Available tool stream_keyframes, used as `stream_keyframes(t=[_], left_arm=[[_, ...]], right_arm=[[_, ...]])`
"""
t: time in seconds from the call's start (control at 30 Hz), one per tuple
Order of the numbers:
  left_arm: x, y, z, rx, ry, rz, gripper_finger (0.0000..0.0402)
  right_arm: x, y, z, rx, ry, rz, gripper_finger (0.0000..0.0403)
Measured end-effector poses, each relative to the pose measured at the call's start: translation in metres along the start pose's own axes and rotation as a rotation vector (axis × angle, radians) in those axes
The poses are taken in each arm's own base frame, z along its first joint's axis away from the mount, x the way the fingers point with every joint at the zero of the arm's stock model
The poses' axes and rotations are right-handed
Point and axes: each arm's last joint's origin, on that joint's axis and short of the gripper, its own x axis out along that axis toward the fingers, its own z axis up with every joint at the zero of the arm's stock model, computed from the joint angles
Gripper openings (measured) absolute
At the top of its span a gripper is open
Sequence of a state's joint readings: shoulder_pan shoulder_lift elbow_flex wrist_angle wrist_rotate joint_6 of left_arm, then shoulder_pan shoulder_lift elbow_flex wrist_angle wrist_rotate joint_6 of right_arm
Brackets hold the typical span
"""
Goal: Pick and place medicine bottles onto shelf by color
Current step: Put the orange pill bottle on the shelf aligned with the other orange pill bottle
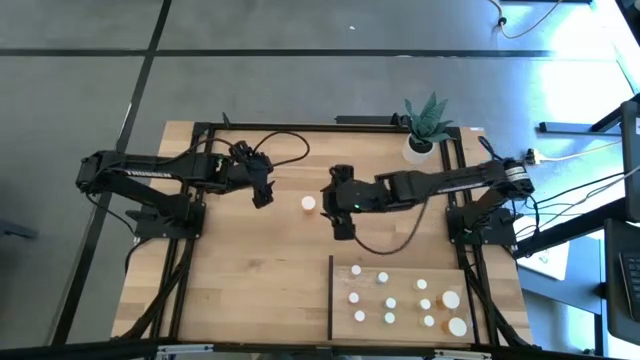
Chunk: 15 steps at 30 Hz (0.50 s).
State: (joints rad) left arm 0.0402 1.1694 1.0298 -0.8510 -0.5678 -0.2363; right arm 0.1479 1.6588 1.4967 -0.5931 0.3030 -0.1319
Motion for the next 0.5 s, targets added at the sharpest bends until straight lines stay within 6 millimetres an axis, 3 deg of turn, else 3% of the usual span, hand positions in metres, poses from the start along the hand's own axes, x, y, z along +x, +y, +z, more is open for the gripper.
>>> stream_keyframes(t=[0.17,0.33,0.5], left_arm=[[0.0,0.0,-0.001,0.004,0.007,0.002,0.0352],[0.0,0.0,-0.002,0.058,0.021,-0.013,0.0352],[0.0,-0.002,-0.006,0.266,0.085,-0.264,0.0352]], right_arm=[[0.03,-0.011,-0.009,0.063,0.073,-0.02,0.0283],[0.052,-0.013,-0.017,0.058,0.113,0.084,0.0283],[0.062,-0.017,-0.021,0.069,0.129,0.091,0.0283]])
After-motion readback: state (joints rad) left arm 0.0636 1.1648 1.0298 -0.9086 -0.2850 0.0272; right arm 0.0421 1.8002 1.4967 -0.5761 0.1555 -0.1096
